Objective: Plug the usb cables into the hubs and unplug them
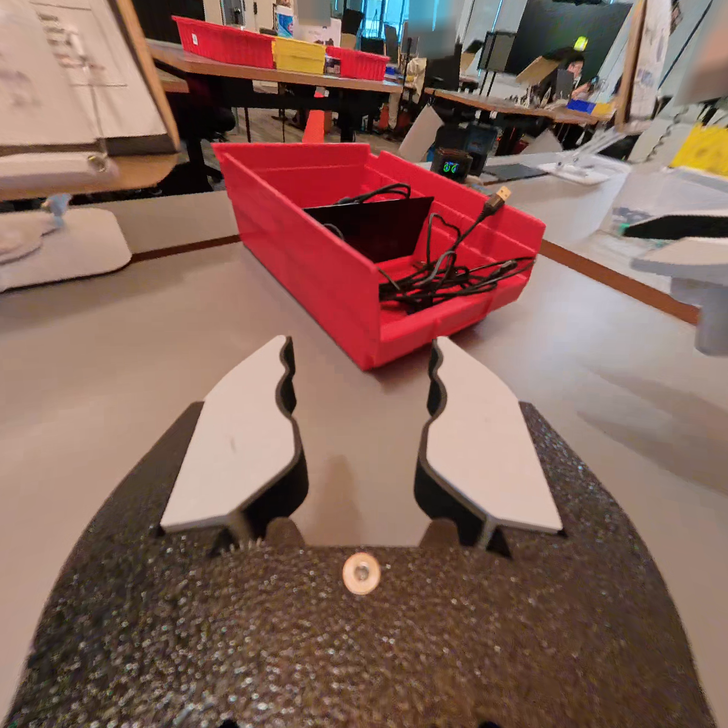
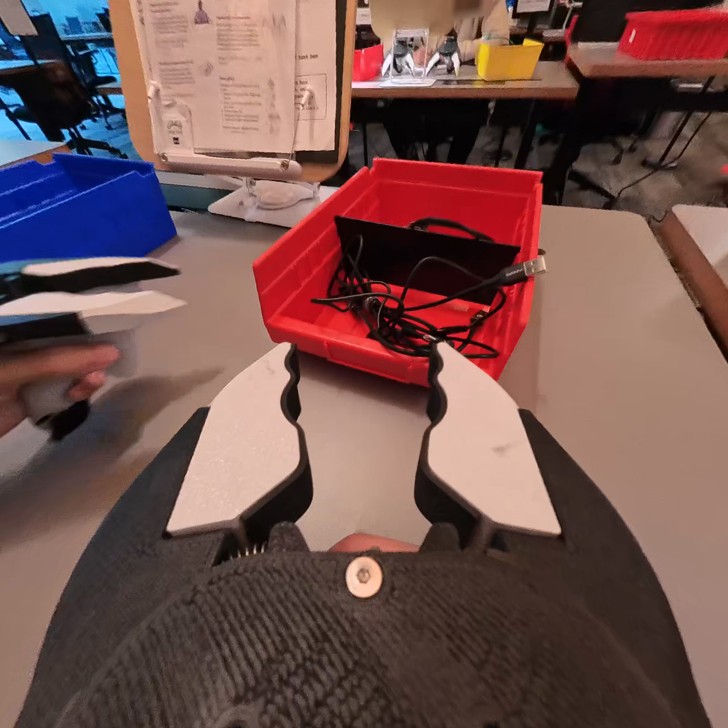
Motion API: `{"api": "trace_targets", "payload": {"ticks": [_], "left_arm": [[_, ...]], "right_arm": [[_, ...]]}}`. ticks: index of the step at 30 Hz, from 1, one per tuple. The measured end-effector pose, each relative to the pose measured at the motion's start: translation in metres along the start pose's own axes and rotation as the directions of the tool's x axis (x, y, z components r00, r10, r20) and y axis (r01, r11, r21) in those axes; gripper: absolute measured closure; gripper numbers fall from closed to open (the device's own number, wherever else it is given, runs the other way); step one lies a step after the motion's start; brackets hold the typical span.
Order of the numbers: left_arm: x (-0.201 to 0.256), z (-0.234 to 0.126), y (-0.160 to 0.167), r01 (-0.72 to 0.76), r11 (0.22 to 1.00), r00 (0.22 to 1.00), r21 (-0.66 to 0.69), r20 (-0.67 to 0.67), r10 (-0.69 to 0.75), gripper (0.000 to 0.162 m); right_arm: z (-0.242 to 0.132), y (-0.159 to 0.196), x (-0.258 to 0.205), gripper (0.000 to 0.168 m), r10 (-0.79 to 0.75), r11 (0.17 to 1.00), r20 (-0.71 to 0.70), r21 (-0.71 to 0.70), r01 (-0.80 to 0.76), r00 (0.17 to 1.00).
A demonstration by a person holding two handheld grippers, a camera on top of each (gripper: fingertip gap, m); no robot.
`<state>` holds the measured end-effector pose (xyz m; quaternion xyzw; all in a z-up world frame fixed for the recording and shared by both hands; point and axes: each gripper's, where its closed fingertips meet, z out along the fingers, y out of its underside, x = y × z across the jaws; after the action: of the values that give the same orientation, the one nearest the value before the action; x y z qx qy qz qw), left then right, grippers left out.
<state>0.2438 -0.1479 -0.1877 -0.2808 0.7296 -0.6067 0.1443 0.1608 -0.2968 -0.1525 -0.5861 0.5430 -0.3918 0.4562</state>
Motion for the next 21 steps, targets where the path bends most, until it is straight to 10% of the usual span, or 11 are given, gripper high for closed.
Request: {"api": "trace_targets", "payload": {"ticks": [10,13,21], "left_arm": [[-0.026,0.102,0.015,-0.096,0.944,0.961,-0.315,0.217,0.170,0.097],[-0.034,0.102,0.013,-0.124,0.942,0.957,-0.312,0.211,0.196,0.149],[-0.056,0.058,0.021,-0.199,0.922,0.953,-0.333,0.152,0.261,0.155]], "right_arm": [[-0.010,0.004,0.025,0.103,-0.007,0.999,-0.088,-0.038,0.004,0.996],[-0.009,0.005,0.024,0.102,0.009,0.999,-0.074,-0.045,-0.012,0.997],[-0.015,-0.002,0.023,0.102,-0.017,0.999,-0.091,-0.043,0.013,0.996]]}}
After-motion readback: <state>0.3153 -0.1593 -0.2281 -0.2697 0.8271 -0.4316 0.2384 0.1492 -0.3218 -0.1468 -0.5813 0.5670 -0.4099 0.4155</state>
